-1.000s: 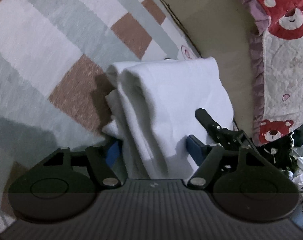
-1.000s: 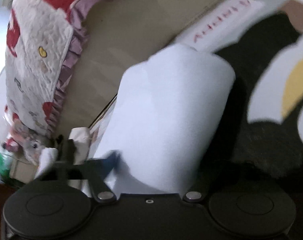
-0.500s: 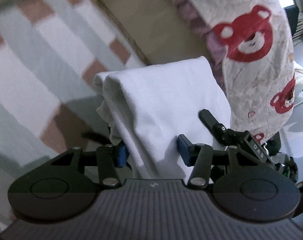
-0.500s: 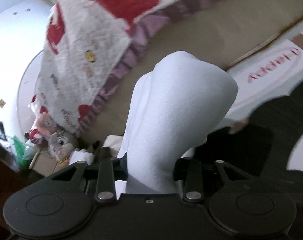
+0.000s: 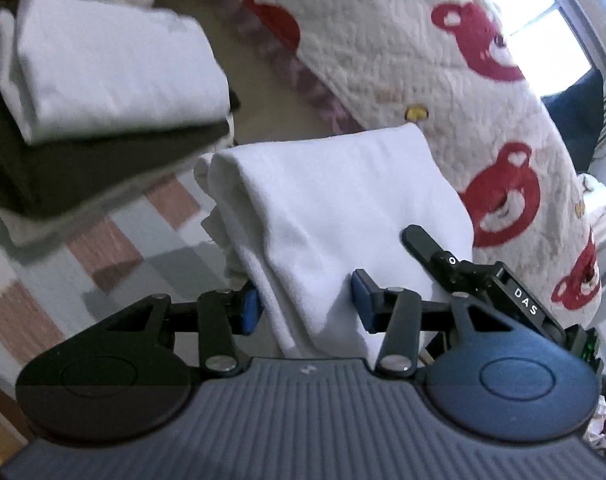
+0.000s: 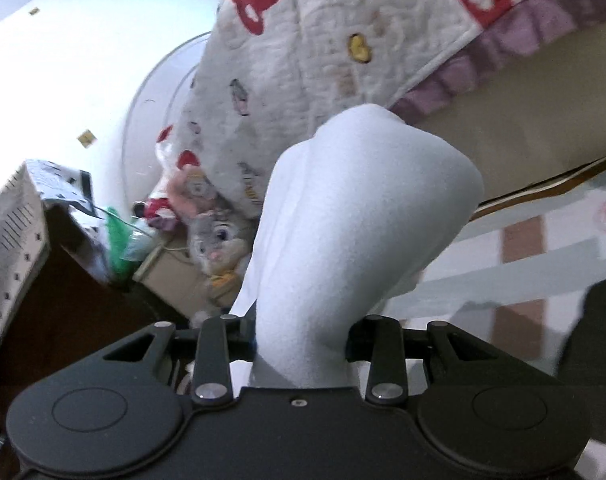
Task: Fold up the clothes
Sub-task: 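Carry the folded shirt with both grippers onto the stack of folded clothes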
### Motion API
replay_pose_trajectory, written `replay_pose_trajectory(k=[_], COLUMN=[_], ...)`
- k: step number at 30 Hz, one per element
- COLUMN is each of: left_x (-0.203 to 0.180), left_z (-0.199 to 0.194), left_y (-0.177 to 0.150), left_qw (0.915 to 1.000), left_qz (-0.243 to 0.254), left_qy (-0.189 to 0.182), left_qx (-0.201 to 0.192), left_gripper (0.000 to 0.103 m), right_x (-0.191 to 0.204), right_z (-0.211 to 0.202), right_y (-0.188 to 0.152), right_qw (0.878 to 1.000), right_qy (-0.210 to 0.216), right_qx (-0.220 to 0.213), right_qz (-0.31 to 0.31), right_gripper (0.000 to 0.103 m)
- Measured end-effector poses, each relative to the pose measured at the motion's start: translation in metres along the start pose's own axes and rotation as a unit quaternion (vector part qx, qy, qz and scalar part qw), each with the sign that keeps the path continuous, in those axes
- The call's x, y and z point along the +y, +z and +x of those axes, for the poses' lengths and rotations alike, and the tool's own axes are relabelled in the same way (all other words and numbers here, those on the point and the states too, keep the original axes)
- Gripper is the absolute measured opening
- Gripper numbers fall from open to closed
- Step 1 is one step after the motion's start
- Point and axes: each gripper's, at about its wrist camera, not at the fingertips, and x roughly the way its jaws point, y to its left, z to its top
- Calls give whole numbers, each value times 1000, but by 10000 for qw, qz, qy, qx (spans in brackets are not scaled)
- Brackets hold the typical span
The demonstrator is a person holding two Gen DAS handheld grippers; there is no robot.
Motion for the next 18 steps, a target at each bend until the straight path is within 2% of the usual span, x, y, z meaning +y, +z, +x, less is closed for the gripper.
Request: replay_pose_trajectory(k=[8,14,18], left_x=[14,23,30], left_z=[-11,-13,-11], left_y=[17,21,37], left_qw=[9996,9993,9987], left_qz=[-176,-325,-427], left_qy=[-46,68,201], left_qx=[-233,-186,-165], left_gripper=[45,44,40], right_x=[39,37,48], right_z=[19,28,39], right_y=[1,-1,-3], right_qw=[9984,9991,9974], right_qy=[68,71,-58], right_qx=[-22,40,156], right_qz=[-561,-415,-696], right_gripper=[41,41,40])
